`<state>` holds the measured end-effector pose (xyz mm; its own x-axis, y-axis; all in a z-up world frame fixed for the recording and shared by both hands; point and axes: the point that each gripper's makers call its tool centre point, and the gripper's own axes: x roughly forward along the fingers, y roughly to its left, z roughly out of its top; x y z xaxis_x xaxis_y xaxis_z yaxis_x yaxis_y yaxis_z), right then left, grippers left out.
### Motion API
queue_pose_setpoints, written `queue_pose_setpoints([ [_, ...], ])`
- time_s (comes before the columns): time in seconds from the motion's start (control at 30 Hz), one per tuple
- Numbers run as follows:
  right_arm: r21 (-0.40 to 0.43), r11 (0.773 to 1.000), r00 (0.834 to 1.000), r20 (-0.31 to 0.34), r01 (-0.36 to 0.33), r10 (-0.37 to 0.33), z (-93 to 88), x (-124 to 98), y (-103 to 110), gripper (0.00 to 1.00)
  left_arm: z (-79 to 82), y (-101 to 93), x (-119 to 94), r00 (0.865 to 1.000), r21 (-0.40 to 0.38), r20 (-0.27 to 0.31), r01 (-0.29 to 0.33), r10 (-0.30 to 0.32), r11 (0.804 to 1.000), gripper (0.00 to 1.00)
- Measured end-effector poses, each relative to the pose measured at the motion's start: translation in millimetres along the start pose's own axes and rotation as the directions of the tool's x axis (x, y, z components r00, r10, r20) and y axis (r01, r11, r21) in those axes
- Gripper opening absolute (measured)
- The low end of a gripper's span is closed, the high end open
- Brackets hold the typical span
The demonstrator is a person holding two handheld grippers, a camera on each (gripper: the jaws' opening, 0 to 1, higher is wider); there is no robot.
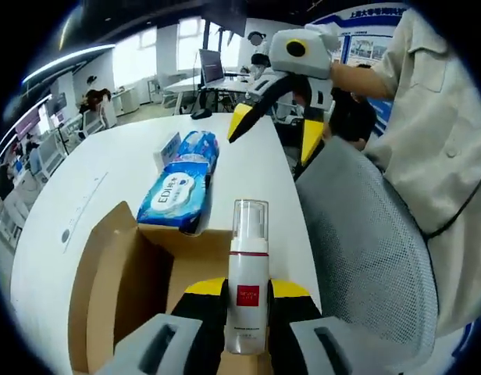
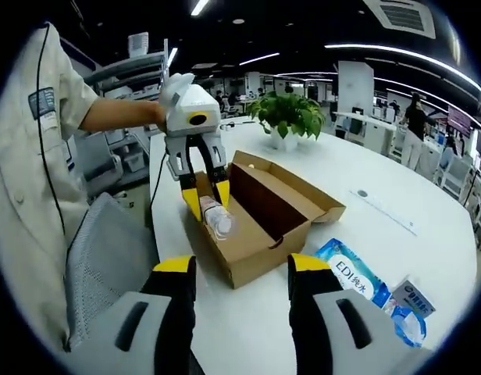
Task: Operate the shoe box by opening the lid, removing the specified soft item, and placing it in the target area until the item is outside and the box remains undamaged.
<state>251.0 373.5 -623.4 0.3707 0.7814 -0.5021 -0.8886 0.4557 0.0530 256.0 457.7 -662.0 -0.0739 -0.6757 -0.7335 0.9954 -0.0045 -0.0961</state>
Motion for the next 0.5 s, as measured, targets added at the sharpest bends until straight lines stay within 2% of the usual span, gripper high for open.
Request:
queue_pose_setpoints([
  [0.2,-0.025,0.998,0.998,0.019,-0.060,0.061,6.7,5.7,16.6,0.35,17.2,-14.8,2.2,0.998,0.023,0.046,0.049,-0.050,0.999,0.19],
  [0.5,-0.069,0.989,0.990,0.045,-0.128,0.131,17.8,11.9,34.4,0.24,27.6,-30.0,1.6,0.990,0.029,0.087,0.109,-0.111,0.994,0.19],
])
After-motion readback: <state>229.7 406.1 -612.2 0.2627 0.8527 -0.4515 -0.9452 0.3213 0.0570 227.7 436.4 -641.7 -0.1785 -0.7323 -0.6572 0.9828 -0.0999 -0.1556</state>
